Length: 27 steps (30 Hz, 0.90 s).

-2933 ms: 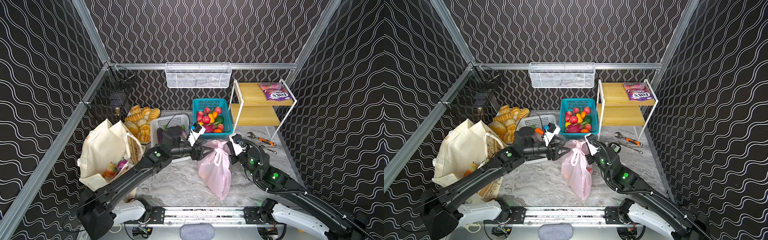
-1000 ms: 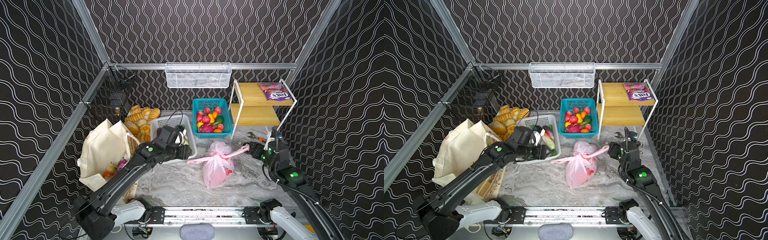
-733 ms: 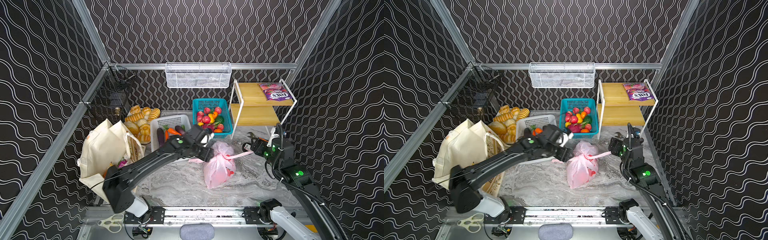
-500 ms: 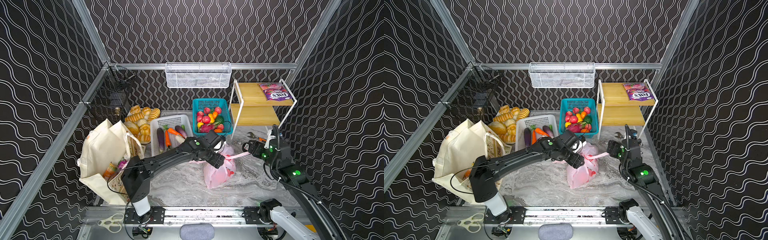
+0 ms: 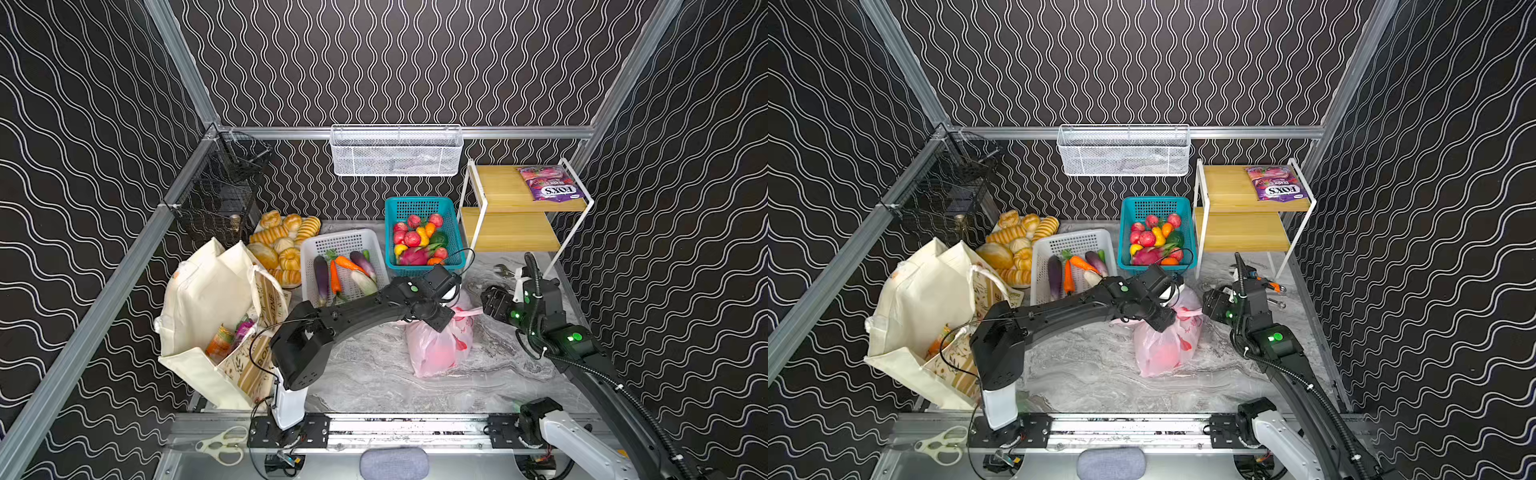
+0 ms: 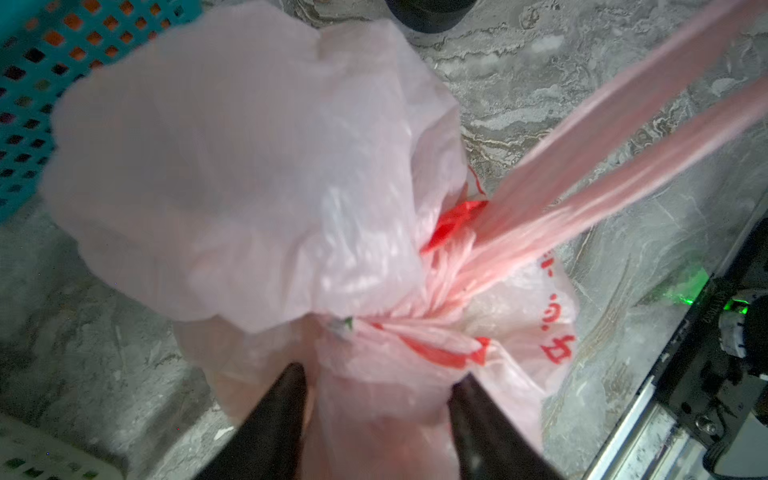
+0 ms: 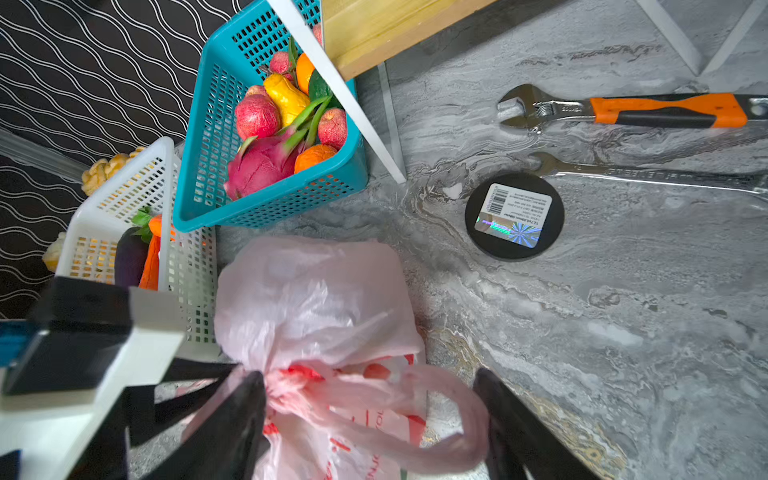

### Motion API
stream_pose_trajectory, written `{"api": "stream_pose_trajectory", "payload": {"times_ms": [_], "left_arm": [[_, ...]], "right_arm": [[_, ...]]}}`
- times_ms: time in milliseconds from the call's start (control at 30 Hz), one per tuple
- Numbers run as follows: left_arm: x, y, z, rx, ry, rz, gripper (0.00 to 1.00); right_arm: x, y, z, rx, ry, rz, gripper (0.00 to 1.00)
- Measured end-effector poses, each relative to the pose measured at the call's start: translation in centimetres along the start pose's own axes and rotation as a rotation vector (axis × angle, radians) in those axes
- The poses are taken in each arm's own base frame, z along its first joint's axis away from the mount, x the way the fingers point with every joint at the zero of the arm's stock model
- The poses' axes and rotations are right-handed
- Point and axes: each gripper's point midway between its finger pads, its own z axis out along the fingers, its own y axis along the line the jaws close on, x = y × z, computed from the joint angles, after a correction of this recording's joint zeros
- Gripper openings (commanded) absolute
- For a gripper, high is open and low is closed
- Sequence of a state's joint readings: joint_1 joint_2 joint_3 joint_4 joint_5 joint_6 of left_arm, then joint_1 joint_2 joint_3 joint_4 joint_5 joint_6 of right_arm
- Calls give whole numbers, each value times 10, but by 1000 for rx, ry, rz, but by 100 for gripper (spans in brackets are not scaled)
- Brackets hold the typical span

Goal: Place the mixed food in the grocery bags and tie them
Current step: 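Lift the tied pink bag with the left gripper toward the canvas tote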

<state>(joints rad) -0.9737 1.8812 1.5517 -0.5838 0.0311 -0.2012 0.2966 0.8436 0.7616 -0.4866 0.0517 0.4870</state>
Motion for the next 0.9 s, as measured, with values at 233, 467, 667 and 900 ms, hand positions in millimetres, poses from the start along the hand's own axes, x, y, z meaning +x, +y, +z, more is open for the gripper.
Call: {"api": "stream_pose_trajectory", "payload": {"times_ms": [233,467,667,900], "left_arm": [[-34,-7,-90,19,-210,51,1],[-50,9,-221,-95,-455,114,0],[-54,81,-355,-415,-633,128,0],[2,207,-427,-862,-459,-2,0]], "right_arm": [[-8,1,-8,-3,-41,-3,79],[-25,17,-18,-56,-78,-27,79],[-36,36,-20,-132,-83,-38,78],[-44,53,-21,-195,-77,-34,76]]}}
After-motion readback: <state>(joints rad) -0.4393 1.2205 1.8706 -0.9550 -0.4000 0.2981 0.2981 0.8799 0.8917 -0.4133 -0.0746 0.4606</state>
